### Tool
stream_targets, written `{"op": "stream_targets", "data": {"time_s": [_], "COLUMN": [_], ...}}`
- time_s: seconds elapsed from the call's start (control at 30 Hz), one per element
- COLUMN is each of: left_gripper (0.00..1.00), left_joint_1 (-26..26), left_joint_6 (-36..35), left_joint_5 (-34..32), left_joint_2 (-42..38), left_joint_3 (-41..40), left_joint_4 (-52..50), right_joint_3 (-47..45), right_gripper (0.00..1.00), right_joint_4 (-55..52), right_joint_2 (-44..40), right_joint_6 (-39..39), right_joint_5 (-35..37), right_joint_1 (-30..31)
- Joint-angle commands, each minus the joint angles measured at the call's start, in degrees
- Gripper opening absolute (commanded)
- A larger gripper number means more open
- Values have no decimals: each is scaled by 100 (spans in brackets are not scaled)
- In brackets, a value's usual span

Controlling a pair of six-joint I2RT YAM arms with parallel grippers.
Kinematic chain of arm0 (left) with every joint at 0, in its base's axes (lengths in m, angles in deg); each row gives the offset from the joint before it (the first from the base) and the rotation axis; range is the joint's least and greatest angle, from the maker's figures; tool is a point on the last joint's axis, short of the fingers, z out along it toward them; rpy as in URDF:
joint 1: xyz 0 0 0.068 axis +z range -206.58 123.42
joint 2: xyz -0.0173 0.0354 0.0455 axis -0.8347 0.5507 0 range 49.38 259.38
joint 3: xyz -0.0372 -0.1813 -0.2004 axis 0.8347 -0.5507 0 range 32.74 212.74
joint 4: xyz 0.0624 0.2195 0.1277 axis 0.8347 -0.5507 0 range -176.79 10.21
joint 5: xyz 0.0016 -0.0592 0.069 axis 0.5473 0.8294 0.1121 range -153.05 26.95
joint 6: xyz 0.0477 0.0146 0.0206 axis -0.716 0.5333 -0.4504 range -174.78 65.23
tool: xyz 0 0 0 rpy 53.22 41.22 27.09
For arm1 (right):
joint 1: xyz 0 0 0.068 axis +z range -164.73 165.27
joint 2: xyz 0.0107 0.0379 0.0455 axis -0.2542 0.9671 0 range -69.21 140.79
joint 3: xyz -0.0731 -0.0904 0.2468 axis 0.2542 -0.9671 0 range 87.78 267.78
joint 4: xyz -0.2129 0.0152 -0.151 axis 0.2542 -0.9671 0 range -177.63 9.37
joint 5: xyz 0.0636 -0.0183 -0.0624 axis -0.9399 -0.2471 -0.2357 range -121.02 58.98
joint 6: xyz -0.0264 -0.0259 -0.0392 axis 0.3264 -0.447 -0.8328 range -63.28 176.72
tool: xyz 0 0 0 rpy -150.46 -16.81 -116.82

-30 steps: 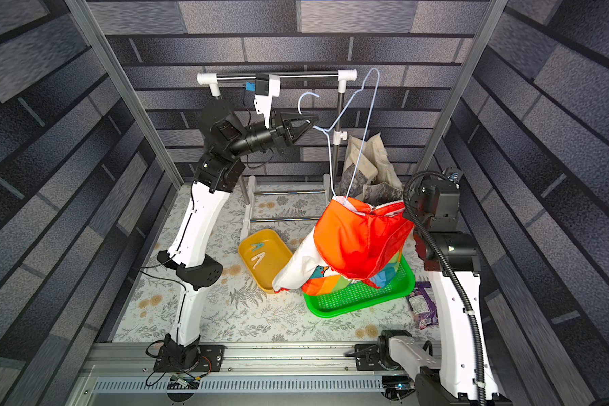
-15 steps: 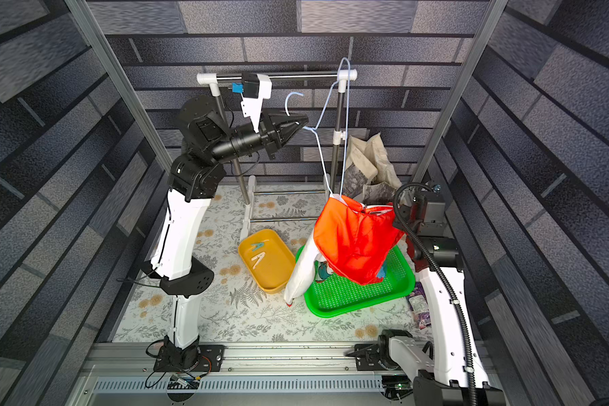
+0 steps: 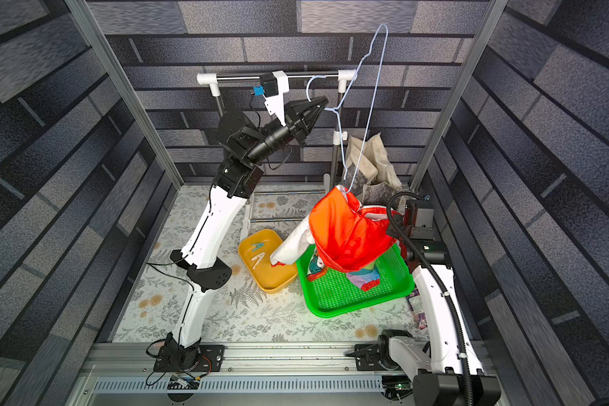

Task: Remove the clothespins securing jackets to the hanger
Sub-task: Remove the jacket from the hanger, then place the jacket in the basket.

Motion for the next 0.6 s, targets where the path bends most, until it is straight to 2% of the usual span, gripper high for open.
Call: {"op": "stream_targets", "data": {"time_s": [0.0, 0.1, 0.17, 0.47, 0.57], "left_gripper": [0, 0, 0, 0, 0], "left_joint_1": [-266, -298, -319, -30, -20], "left_joint_6": [344, 888, 925, 340, -212], "left_joint_5": [-660, -853, -911, -599, -531], "left_joint_2": [165, 315, 371, -182, -412], "left_joint_3": [142, 113, 142, 142, 150], "left_joint_4": [1274, 1886, 1945, 302, -409], "right_joint_3": [-145, -172, -119, 1220, 1664], "right_gripper": [0, 0, 0, 0, 0], "right_joint_4": [241, 270, 248, -7, 31], "right_joint_2": [80, 150, 223, 94, 29], "right_joint_6": [148, 42, 12, -697, -968], "right_joint_5": [-297, -381, -344, 611, 938], "right_joint_1": [-44, -42, -45, -68, -73]}}
